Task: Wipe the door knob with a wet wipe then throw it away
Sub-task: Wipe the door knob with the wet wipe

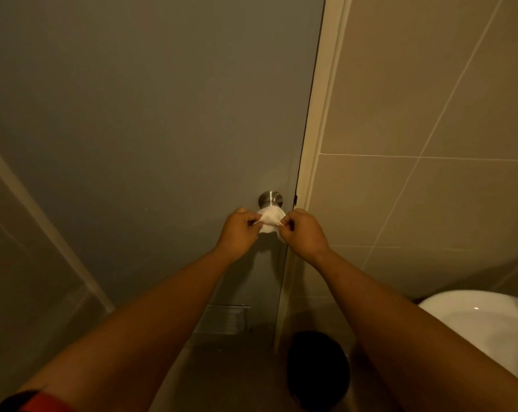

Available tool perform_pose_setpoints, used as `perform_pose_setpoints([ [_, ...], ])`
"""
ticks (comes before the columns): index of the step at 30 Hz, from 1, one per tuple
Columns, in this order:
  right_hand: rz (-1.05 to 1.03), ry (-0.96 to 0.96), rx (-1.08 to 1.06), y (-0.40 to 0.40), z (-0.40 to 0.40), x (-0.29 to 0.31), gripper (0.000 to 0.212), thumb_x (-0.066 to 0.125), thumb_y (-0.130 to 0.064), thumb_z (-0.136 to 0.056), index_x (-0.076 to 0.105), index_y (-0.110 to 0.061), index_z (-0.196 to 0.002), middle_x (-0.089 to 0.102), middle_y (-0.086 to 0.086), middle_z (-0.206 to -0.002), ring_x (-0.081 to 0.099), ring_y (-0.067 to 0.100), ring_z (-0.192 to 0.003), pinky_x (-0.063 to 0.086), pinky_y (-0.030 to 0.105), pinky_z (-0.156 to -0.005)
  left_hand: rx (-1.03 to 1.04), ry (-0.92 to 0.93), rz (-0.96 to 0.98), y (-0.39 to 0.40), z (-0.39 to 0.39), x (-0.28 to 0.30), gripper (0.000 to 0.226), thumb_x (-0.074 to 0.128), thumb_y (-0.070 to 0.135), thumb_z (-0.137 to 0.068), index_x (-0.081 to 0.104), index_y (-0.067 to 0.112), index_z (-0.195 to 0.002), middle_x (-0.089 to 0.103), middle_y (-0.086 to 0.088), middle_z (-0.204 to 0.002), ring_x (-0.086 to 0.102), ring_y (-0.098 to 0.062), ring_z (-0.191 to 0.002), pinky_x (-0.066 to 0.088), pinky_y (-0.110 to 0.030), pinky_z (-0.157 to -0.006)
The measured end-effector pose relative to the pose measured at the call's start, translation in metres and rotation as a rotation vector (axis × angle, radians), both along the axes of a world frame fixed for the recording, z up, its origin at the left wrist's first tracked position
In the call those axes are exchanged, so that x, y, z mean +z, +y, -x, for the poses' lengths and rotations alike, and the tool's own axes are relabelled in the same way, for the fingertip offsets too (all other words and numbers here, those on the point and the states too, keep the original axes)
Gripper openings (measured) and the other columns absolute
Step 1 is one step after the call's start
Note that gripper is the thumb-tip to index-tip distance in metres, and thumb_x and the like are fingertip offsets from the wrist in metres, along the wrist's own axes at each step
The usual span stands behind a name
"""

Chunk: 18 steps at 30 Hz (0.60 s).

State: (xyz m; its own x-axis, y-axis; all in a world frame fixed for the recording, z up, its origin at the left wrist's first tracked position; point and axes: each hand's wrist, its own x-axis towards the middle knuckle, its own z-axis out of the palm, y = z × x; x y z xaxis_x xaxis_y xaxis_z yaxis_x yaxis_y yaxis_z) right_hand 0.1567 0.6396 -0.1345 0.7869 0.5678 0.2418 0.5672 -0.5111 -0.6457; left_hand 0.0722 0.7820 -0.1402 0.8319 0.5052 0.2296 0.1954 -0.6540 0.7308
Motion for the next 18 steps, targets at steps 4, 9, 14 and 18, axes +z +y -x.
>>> perform_pose_setpoints([
  [4, -0.048, 0.109, -0.072, -0.004, 0.026, 0.002, 0.007, 0.067, -0.018, -0.082, 0.061, -0.015, -0.081, 0.06, 0.002, -0.089, 0.059, 0.017, -0.076, 0.048, 0.024, -0.063, -0.022, -0.004, 0.029, 0.007, 0.023, 0.002, 0.011, 0.074, 0.016, -0.081, 0.072, 0.007, -0.087, 0.054, 0.0, -0.09, 0.053, -0.01, -0.076, 0.035, -0.011, -0.063],
  [9, -0.098, 0.232, -0.131, -0.016, 0.063, 0.003, 0.001, 0.065, -0.014, -0.084, 0.065, -0.015, -0.084, 0.064, 0.001, -0.078, 0.061, 0.015, -0.072, 0.046, 0.021, -0.059, -0.114, -0.003, 0.075, 0.012, 0.057, 0.0, 0.017, 0.079, 0.023, -0.076, 0.064, 0.016, -0.073, 0.058, 0.002, -0.08, 0.053, -0.01, -0.071, 0.04, -0.02, -0.061],
  [14, -0.101, 0.226, -0.191, -0.042, 0.097, -0.001, 0.012, 0.062, -0.013, -0.086, 0.068, -0.016, -0.096, 0.063, -0.002, -0.084, 0.058, 0.012, -0.074, 0.044, 0.021, -0.06, -0.25, 0.012, 0.185, -0.006, 0.073, 0.001, 0.01, 0.074, 0.016, -0.081, 0.07, 0.01, -0.088, 0.068, -0.007, -0.081, 0.063, -0.018, -0.075, 0.053, -0.027, -0.067],
  [18, -0.008, 0.211, -0.275, -0.078, 0.115, -0.001, 0.013, 0.062, -0.02, -0.087, 0.072, -0.015, -0.092, 0.063, -0.004, -0.075, 0.059, 0.015, -0.07, 0.04, 0.021, -0.056, -0.371, 0.045, 0.171, -0.033, 0.077, 0.0, 0.016, 0.073, 0.019, -0.082, 0.074, 0.012, -0.097, 0.07, -0.002, -0.087, 0.063, -0.013, -0.078, 0.047, -0.018, -0.065],
])
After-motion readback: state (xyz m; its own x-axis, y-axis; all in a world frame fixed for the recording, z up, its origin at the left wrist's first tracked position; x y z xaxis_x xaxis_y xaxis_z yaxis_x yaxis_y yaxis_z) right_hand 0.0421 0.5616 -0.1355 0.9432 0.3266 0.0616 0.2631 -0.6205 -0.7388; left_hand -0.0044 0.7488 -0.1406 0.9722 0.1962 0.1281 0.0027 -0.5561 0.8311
